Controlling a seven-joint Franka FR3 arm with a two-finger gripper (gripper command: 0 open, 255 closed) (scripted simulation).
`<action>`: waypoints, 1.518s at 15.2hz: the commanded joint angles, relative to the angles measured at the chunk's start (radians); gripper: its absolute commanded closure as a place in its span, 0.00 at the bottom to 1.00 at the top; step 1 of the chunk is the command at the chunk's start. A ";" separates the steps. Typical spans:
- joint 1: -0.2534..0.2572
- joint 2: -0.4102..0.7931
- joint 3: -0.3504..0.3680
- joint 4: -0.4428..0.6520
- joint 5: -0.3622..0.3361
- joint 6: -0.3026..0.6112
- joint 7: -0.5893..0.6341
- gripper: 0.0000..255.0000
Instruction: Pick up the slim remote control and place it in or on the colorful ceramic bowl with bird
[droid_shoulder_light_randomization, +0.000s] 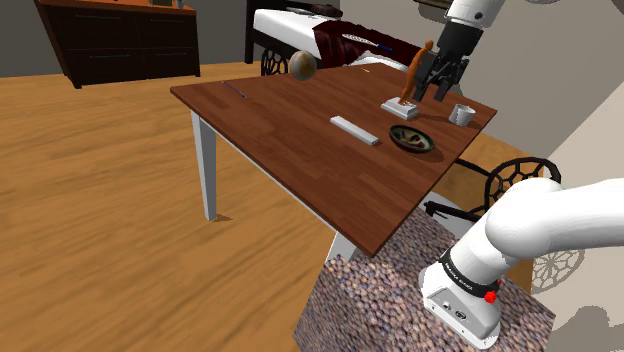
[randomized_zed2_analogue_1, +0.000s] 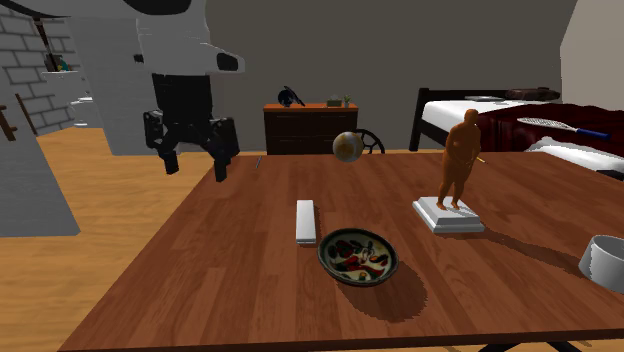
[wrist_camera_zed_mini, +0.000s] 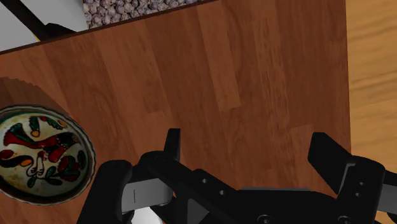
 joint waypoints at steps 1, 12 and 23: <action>0.000 0.000 0.000 0.000 0.000 0.000 0.000 0.00; -0.011 0.317 -0.098 0.012 -0.041 0.313 -0.134 0.00; -0.018 0.715 -0.171 0.190 0.007 0.536 -0.280 0.00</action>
